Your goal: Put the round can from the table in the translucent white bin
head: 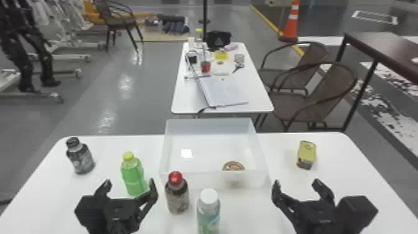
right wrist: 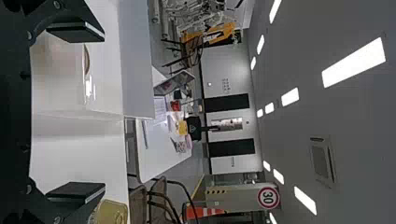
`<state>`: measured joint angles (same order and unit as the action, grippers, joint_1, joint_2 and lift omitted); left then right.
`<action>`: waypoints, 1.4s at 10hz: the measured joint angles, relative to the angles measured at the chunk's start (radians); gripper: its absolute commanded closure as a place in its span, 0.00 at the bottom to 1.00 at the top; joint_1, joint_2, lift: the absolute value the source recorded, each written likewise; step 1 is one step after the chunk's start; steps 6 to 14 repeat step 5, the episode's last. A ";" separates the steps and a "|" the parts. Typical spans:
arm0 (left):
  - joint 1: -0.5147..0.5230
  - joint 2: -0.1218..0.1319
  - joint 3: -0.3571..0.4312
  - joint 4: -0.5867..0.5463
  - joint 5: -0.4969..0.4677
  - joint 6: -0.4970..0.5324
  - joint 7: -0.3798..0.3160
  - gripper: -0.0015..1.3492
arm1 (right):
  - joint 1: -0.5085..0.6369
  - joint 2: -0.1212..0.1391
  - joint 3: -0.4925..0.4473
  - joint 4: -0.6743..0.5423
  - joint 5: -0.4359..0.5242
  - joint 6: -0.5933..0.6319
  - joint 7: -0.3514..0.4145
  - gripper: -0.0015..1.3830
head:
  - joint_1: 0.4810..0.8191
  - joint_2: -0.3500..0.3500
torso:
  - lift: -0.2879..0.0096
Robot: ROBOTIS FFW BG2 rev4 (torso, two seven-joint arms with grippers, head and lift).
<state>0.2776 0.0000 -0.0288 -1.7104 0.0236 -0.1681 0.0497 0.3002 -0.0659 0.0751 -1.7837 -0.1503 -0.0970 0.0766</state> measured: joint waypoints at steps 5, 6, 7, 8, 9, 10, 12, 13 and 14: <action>0.000 0.000 0.001 0.000 -0.001 -0.003 -0.001 0.08 | 0.002 0.000 0.000 0.001 -0.013 0.006 0.000 0.12 | 0.20 0.50 | 0.63; 0.000 0.000 0.001 0.000 -0.001 -0.003 -0.001 0.08 | 0.002 0.000 0.000 0.001 -0.013 0.006 0.000 0.12 | 0.20 0.50 | 0.63; 0.000 0.000 0.001 0.000 -0.001 -0.003 -0.001 0.08 | 0.002 0.000 0.000 0.001 -0.013 0.006 0.000 0.12 | 0.20 0.50 | 0.63; 0.000 0.000 0.001 0.000 -0.001 -0.003 -0.001 0.08 | 0.002 0.000 0.000 0.001 -0.013 0.006 0.000 0.12 | 0.20 0.50 | 0.63; 0.000 0.000 0.001 0.000 -0.001 -0.003 -0.001 0.08 | 0.002 0.000 0.000 0.001 -0.013 0.006 0.000 0.12 | 0.20 0.50 | 0.63; 0.000 0.000 0.001 0.000 -0.001 -0.003 -0.001 0.08 | 0.002 0.000 0.000 0.001 -0.013 0.006 0.000 0.12 | 0.20 0.50 | 0.63; 0.000 0.000 0.001 0.000 -0.001 -0.003 -0.001 0.08 | 0.002 0.000 0.000 0.001 -0.013 0.006 0.000 0.12 | 0.20 0.50 | 0.63; 0.000 0.000 0.001 0.000 -0.001 -0.003 -0.001 0.08 | 0.002 0.000 0.000 0.001 -0.013 0.006 0.000 0.12 | 0.20 0.50 | 0.63; 0.000 0.000 0.001 0.000 -0.001 -0.003 -0.001 0.08 | 0.002 0.000 0.000 0.001 -0.013 0.006 0.000 0.12 | 0.20 0.50 | 0.63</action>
